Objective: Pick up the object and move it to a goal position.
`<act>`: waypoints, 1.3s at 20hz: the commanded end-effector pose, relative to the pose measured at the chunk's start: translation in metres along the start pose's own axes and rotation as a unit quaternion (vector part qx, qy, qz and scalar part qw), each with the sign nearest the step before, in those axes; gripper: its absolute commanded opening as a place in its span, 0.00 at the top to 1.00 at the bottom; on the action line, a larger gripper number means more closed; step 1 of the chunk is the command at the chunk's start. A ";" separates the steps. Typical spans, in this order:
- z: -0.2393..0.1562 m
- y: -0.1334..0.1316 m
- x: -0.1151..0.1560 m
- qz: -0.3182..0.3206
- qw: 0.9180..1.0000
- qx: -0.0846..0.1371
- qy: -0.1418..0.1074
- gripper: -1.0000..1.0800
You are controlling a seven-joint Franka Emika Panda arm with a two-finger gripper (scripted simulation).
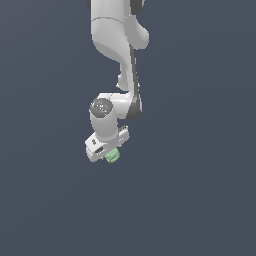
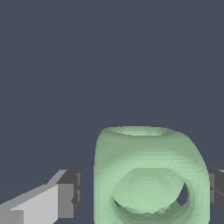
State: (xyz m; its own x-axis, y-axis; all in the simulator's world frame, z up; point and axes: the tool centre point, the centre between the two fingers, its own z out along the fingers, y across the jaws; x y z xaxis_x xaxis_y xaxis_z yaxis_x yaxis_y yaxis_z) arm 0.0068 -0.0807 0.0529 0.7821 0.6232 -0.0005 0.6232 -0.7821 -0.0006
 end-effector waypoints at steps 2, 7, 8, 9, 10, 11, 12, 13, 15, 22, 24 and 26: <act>0.012 0.000 0.000 0.000 1.000 0.000 0.000 0.04; 0.014 0.001 0.001 0.000 1.000 0.000 0.000 1.00; 0.014 0.001 0.001 0.000 1.000 0.000 0.000 1.00; 0.014 0.001 0.001 0.000 1.000 0.000 0.000 1.00; 0.014 0.001 0.001 0.000 1.000 0.000 0.000 1.00; 0.014 0.001 0.001 0.000 1.000 0.000 0.000 1.00; 0.014 0.001 0.001 0.000 1.000 0.000 0.000 1.00; 0.014 0.001 0.001 0.000 1.000 0.000 0.000 1.00; 0.014 0.001 0.001 0.000 1.000 0.000 0.000 1.00; 0.006 0.005 -0.010 0.000 1.000 -0.001 0.000 1.00; 0.000 0.008 -0.018 0.000 1.000 -0.001 0.000 1.00; -0.007 0.011 -0.029 0.000 1.000 -0.001 0.000 1.00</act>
State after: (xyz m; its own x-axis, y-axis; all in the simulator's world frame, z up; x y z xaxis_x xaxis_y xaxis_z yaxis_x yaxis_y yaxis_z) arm -0.0047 -0.1002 0.0545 0.7811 0.6244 -0.0003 0.6244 -0.7811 -0.0003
